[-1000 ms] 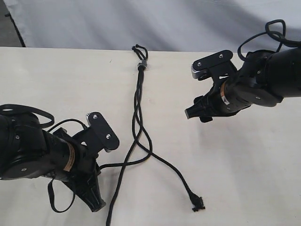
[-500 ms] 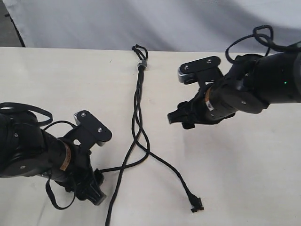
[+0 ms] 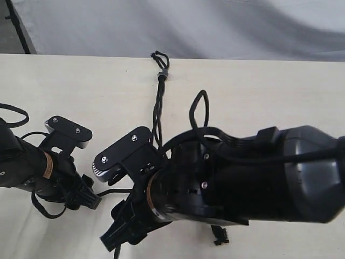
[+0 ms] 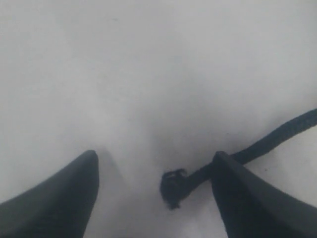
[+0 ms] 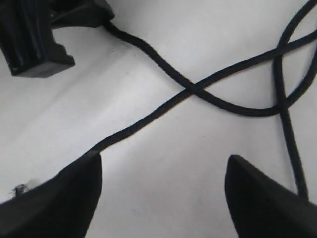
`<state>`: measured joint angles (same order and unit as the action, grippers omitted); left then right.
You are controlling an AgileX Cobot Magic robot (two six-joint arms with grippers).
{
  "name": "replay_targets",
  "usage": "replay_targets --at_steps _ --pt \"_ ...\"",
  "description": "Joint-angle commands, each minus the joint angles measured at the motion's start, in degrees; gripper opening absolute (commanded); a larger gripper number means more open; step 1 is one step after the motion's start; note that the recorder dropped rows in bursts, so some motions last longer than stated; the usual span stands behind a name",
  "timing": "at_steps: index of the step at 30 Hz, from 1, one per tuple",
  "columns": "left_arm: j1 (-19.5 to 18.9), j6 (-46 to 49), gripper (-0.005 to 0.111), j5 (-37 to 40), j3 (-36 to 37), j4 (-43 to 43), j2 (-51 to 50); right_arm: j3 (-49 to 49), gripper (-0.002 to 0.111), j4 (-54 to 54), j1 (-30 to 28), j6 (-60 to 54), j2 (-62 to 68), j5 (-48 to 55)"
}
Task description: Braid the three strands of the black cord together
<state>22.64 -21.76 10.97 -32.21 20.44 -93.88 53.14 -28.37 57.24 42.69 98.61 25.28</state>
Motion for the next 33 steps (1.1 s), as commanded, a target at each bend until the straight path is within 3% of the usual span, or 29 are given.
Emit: replay_targets --at_steps 1,12,29,33 --pt "-0.28 -1.01 0.062 0.08 0.44 -0.39 0.53 0.11 0.066 2.77 0.47 3.19 1.05 0.15" --pt "-0.28 -1.26 0.062 0.95 0.44 -0.39 0.53 0.11 0.066 5.17 5.57 5.76 4.42 -3.64" --pt "-0.28 -1.43 0.062 1.27 0.44 -0.39 0.53 0.11 0.066 5.46 8.53 9.80 8.67 -9.78" --pt "-0.28 -1.42 0.062 1.53 0.44 -0.39 0.53 0.11 0.054 5.25 9.19 8.68 10.12 -10.92"
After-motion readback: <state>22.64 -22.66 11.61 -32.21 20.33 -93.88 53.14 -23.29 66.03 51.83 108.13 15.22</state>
